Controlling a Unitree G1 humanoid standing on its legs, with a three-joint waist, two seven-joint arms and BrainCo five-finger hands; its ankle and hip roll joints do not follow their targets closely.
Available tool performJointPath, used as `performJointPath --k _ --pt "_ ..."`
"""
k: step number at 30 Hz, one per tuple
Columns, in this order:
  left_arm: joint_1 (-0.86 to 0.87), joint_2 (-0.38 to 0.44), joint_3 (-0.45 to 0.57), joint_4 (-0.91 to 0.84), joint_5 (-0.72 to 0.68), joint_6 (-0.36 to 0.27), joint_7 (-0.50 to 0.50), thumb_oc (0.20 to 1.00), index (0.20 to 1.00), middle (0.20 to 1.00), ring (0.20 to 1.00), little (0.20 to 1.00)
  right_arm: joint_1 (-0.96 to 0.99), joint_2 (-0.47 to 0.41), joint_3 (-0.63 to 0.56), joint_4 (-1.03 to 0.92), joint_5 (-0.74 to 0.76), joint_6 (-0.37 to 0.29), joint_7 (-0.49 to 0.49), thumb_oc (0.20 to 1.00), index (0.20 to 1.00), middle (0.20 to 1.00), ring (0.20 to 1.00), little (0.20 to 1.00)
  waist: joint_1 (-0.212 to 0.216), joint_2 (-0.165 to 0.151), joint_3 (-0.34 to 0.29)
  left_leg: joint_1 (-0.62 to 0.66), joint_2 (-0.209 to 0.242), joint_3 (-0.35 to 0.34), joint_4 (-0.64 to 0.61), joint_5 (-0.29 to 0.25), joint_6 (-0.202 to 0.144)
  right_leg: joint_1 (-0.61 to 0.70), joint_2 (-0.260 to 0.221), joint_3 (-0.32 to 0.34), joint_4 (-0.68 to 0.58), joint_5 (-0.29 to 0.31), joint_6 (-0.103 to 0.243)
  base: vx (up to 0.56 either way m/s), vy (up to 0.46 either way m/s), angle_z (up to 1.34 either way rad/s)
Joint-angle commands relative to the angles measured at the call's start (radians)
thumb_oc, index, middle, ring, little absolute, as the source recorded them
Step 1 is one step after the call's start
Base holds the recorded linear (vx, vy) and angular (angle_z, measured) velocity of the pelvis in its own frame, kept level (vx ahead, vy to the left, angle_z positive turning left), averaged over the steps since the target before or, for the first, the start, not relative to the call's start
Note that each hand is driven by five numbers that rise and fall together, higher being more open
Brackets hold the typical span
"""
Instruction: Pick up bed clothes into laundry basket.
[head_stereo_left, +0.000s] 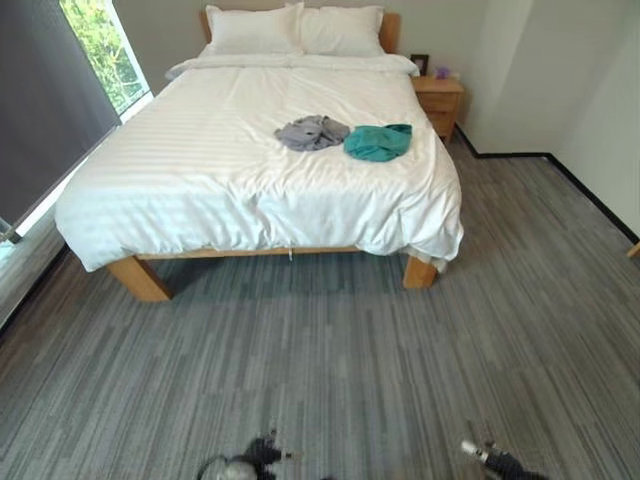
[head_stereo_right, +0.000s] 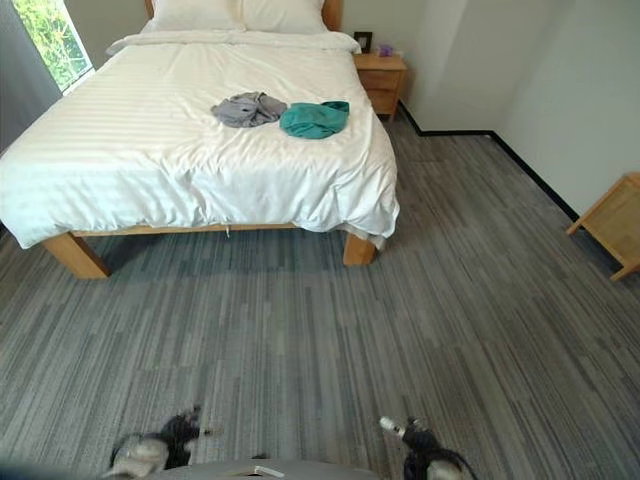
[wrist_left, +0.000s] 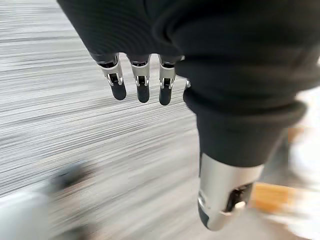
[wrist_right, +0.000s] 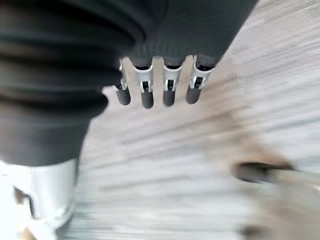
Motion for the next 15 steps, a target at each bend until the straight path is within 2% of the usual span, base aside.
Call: performJointPath --k 1,2,5,7,10,15 --pt "-0.064 0.039 0.016 -0.172 -0.120 -0.031 0.011 1.000 1.000 1.000 1.000 1.000 -0.020 -0.054 -0.039 -0.168 0.044 -0.036 -0.039 1.000 1.000 1.000 1.000 1.000 0.002 0.013 -0.020 -0.001 0.052 -0.030 0.010 0.021 -0.081 -0.044 -0.082 -0.033 0.000 0.051 0.103 0.00 0.000 0.00" --pt "-0.042 0.060 0.030 -0.271 -0.127 -0.034 0.010 1.000 1.000 1.000 1.000 1.000 -0.003 -0.066 -0.065 -0.294 0.032 -0.035 -0.046 1.000 1.000 1.000 1.000 1.000 0.002 0.014 -0.018 -0.002 0.052 -0.032 0.010 0.022 -0.080 -0.046 -0.083 -0.034 0.000 0.051 0.104 0.00 0.000 0.00" --pt "-0.004 0.083 0.065 -0.408 -0.103 -0.048 0.017 1.000 1.000 1.000 1.000 1.000 0.035 -0.058 -0.107 -0.474 -0.001 -0.056 -0.061 1.000 1.000 1.000 1.000 1.000 0.003 0.015 -0.016 -0.002 0.050 -0.033 0.010 0.019 -0.077 -0.045 -0.086 -0.036 0.000 0.050 0.106 0.00 0.000 0.00" --pt "0.016 0.065 0.093 -0.474 -0.176 -0.079 0.023 1.000 1.000 1.000 1.000 1.000 0.062 -0.033 -0.123 -0.605 0.025 -0.097 -0.042 1.000 1.000 1.000 1.000 1.000 0.001 0.016 -0.011 -0.001 0.049 -0.030 0.010 0.016 -0.075 -0.046 -0.087 -0.033 0.000 0.050 0.107 0.00 0.008 -0.02" --pt "0.031 0.040 0.108 -0.499 -0.193 -0.103 0.043 1.000 1.000 1.000 1.000 1.000 0.093 -0.017 -0.111 -0.644 0.014 -0.136 -0.030 1.000 1.000 1.000 1.000 1.000 -0.002 0.014 -0.008 0.002 0.049 -0.024 0.010 0.014 -0.074 -0.046 -0.087 -0.028 0.000 0.049 0.107 0.01 0.007 -0.04" --pt "0.053 0.018 0.116 -0.516 -0.190 -0.110 0.056 1.000 1.000 1.000 1.000 1.000 0.121 -0.005 -0.083 -0.653 0.007 -0.139 -0.013 1.000 1.000 1.000 1.000 1.000 -0.003 0.010 -0.002 0.003 0.044 -0.023 0.010 0.010 -0.071 -0.047 -0.091 -0.026 0.001 0.048 0.107 0.00 0.008 -0.01"
